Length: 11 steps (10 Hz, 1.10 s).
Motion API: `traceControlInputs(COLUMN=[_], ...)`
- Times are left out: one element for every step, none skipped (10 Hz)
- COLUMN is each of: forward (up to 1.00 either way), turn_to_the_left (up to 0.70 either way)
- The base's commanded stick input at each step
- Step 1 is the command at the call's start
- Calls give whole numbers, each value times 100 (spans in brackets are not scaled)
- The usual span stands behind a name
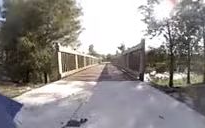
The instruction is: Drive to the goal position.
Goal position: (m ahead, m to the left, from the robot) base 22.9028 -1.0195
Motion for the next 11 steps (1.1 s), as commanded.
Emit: traceControlInputs(forward=[100,100,100,100,100,100,100,100,100,100,100], turn_to_the_left=[0,0,0,0,-12,-25,-5,0,0,0,0])
